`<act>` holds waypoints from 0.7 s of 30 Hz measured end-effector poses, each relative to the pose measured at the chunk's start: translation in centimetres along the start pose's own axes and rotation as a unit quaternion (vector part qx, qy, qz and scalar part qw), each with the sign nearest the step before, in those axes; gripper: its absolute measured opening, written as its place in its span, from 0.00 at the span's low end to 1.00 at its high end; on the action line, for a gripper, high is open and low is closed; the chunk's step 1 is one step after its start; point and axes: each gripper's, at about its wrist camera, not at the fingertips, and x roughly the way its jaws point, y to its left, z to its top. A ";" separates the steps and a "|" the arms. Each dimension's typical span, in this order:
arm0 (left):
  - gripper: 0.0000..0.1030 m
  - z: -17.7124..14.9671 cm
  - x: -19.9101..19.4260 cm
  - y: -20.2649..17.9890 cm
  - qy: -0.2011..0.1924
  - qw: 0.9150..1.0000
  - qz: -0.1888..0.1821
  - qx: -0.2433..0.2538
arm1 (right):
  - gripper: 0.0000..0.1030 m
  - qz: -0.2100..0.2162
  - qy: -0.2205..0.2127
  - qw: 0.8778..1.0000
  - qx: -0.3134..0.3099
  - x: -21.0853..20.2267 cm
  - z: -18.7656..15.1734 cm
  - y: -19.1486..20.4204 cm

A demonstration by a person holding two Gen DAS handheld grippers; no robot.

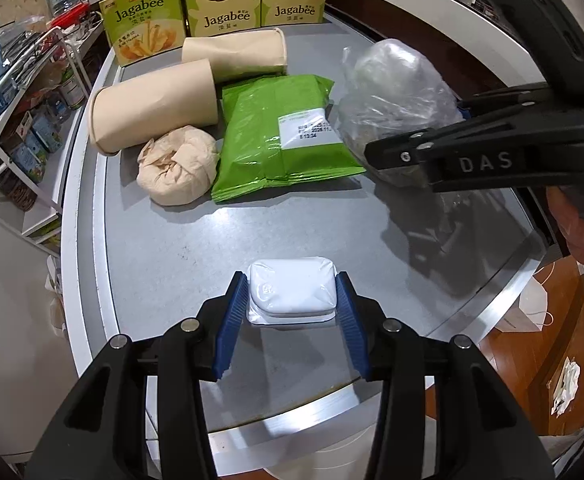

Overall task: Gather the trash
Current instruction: 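Grasp the white tray with the left tool while the right tool grasps the clear plastic bag, then carry the white tray and plastic bag with both tools over the bin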

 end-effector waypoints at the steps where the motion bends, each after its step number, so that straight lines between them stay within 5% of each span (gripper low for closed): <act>1: 0.45 0.0 0.0 0.2 0.000 1.000 0.001 -0.002 | 0.47 0.001 -0.001 1.000 0.002 -0.1 -0.2 0.1; 21: 0.45 -0.5 -2.7 2.2 -0.022 0.999 0.008 -0.027 | 0.46 0.009 -0.037 0.999 0.026 -4.5 -3.4 0.4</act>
